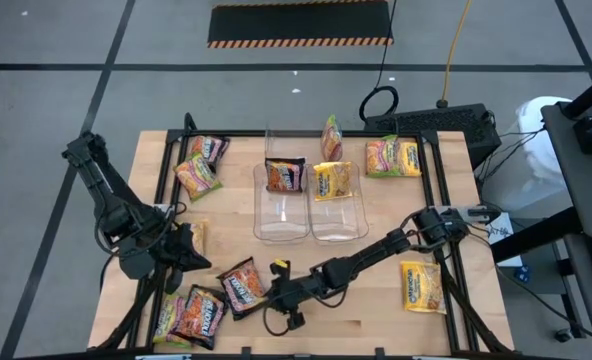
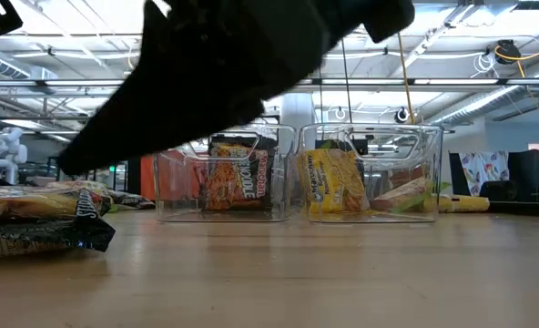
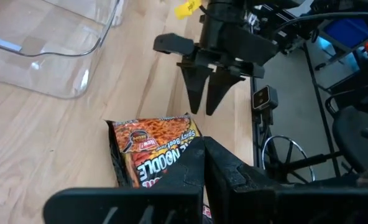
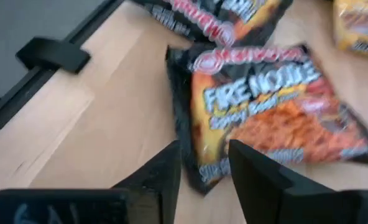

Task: Sort Maruchan noodles
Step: Put the black noodle pack into the left transparent bin

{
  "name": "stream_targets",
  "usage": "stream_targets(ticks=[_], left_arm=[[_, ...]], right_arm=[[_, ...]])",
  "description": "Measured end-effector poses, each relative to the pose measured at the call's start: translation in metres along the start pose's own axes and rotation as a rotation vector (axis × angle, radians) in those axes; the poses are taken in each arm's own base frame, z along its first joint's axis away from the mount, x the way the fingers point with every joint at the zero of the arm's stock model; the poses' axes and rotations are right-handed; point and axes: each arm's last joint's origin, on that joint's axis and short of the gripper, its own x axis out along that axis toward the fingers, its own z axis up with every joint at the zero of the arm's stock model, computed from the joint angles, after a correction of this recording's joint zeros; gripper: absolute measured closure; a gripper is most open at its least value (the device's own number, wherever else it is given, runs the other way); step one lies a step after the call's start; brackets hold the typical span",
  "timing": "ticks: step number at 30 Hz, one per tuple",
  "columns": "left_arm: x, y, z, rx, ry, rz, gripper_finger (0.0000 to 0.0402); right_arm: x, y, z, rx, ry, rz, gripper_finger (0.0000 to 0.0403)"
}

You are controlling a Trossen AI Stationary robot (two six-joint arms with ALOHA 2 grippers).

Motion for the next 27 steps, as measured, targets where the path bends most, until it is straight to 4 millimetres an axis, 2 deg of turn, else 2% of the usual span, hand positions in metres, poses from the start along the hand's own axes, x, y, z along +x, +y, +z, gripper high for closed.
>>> stream_targets(ticks=[3,12,18,27], left_arm=[[0.000,0.000,0.000,-0.008,-0.001,-0.002,0.0401],[0.000,0.000,0.000,-0.028,-0.001,-0.002,0.0400],[0.000,0.000,0.000,-0.033,0.000,-0.002,0.0400],[0.000,0.000,0.000,-0.054,0.000,-0.002,0.0400]], right_arm=[[0.001,-0.001,-0.007,0.064,0.015,-0.002,0.0267],[0.003,-0.007,-0.023,0.081,0.034,-0.013,0.0266],[0.004,-0.014,-0.014,0.100,-0.090,0.028,0.0266],[0.004,-0.022,-0.017,0.169,-0.064,0.017,0.0266]])
